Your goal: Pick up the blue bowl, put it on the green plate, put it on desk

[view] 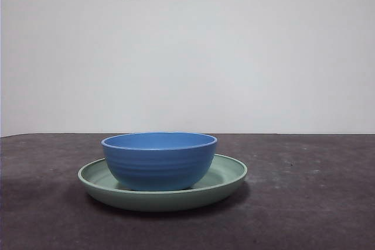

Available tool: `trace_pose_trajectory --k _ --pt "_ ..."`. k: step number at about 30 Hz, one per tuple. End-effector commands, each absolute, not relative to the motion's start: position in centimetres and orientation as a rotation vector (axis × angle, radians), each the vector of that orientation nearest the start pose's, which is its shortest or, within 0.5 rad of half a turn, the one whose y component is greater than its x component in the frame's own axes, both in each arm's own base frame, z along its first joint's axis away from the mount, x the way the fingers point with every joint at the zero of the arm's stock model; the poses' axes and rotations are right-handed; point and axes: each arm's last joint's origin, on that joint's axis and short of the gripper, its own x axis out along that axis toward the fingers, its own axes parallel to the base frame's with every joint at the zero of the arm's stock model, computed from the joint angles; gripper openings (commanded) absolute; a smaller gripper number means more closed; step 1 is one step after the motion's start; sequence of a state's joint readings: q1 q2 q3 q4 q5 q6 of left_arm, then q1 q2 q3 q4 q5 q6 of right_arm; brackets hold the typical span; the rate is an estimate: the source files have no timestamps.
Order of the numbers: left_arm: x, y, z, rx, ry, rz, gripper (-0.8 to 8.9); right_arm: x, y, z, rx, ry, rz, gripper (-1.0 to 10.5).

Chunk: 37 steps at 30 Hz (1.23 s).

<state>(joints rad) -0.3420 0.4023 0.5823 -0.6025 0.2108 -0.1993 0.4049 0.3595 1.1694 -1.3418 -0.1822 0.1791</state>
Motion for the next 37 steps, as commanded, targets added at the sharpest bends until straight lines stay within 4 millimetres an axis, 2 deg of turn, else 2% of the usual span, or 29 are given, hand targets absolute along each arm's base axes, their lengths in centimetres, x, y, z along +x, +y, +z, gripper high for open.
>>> trace_pose_trajectory --k 1,3,6,9,12,20,29,37 --pt "10.1 -3.6 25.5 -0.235 0.240 -0.466 0.24 -2.4 -0.5 36.3 0.093 0.643 0.522 0.2" --pt "10.5 -3.2 23.8 -0.238 0.113 -0.442 0.24 -2.4 -0.5 36.3 0.093 0.643 0.522 0.2" --pt "10.5 -2.6 20.8 -0.171 0.031 -0.395 0.24 -2.4 -0.5 36.3 0.093 0.643 0.522 0.2" --pt "10.4 -2.1 17.5 -0.063 0.063 -0.348 0.24 -2.4 -0.5 36.3 0.093 0.643 0.522 0.2" --pt "10.4 -1.7 15.7 -0.053 0.127 -0.282 0.25 -2.4 -0.5 36.3 0.093 0.643 0.522 0.2" --pt "10.0 -0.5 14.1 -0.059 0.294 -0.114 0.24 -2.4 -0.5 36.3 0.093 0.643 0.522 0.2" --pt "9.6 0.0 15.1 -0.037 0.164 -0.064 0.25 -2.4 -0.5 36.3 0.093 0.643 0.522 0.2" --pt "9.6 0.0 15.4 -0.035 0.132 -0.065 0.24 -2.4 -0.5 36.3 0.093 0.643 0.522 0.2"
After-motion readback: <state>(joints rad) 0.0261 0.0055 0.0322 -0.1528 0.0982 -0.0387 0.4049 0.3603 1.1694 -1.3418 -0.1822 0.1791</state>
